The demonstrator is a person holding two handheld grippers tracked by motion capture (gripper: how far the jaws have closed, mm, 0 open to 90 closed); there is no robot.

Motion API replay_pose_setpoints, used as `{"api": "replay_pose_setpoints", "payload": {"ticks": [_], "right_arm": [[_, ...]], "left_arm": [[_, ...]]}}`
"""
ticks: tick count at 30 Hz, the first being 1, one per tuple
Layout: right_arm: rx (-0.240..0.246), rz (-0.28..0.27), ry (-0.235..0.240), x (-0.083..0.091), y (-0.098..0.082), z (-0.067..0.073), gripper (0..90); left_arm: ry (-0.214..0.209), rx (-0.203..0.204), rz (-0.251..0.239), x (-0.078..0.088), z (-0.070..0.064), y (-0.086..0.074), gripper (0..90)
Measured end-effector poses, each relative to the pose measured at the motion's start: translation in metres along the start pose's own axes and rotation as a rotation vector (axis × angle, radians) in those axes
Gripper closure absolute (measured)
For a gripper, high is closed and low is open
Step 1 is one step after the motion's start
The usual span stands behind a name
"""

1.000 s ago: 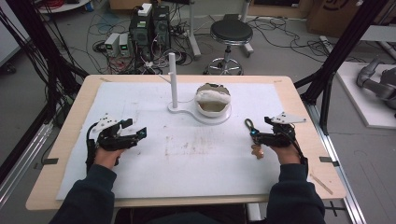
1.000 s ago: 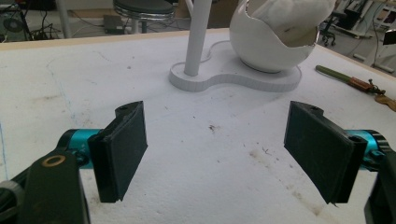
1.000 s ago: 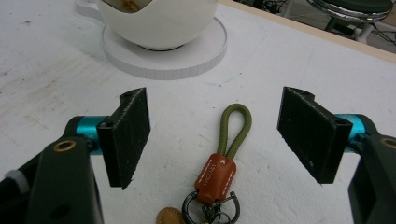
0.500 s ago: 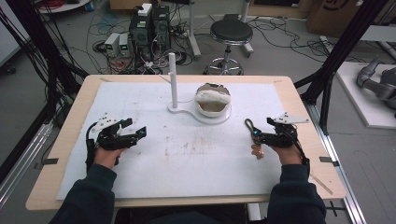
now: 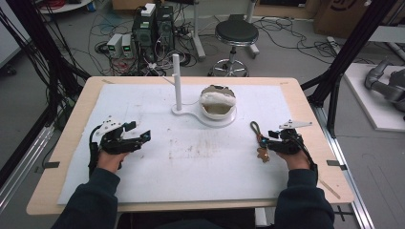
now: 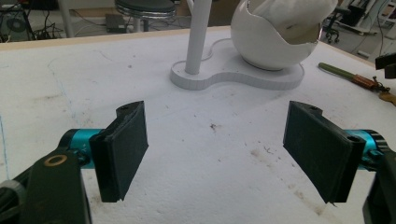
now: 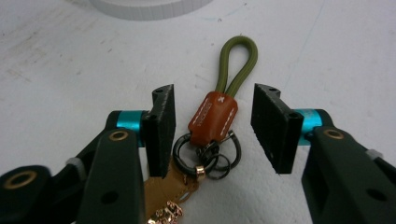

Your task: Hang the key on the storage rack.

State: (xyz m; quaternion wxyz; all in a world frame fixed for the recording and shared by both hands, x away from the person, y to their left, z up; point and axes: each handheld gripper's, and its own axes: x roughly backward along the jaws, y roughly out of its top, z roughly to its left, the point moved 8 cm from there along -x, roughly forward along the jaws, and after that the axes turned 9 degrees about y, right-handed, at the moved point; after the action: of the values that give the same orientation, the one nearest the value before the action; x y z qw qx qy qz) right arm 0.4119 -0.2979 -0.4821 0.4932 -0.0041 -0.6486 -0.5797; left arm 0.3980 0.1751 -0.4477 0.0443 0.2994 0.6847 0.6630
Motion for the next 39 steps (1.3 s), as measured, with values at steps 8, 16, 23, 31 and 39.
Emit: {"api": "replay_pose_setpoints", "payload": {"ticks": [8, 16, 23, 31, 39], "right_arm": [[-0.046, 0.083, -0.007, -0.016, -0.012, -0.005, 48.0], [-0.134, 0.029, -0.004, -0.023, -0.004, -0.012, 50.8], [-0.112, 0.069, 0.001, -0.029, -0.002, -0.002, 73.9], [-0.018, 0.093, 0.008, -0.031, -0.001, 0.006, 76.9], [0.007, 0.113, 0.006, -0.032, 0.000, 0.009, 78.9]], "left_arm": [[-0.004, -0.008, 0.012, -0.004, -0.004, -0.002, 21.8], [-0.006, -0.003, 0.018, -0.005, -0.005, -0.004, 21.8], [-0.007, -0.008, 0.028, -0.006, -0.005, -0.006, 21.9], [-0.008, -0.007, 0.031, -0.006, -0.004, -0.006, 22.3], [-0.013, -0.010, 0.035, -0.008, -0.004, -0.007, 22.5]]}}
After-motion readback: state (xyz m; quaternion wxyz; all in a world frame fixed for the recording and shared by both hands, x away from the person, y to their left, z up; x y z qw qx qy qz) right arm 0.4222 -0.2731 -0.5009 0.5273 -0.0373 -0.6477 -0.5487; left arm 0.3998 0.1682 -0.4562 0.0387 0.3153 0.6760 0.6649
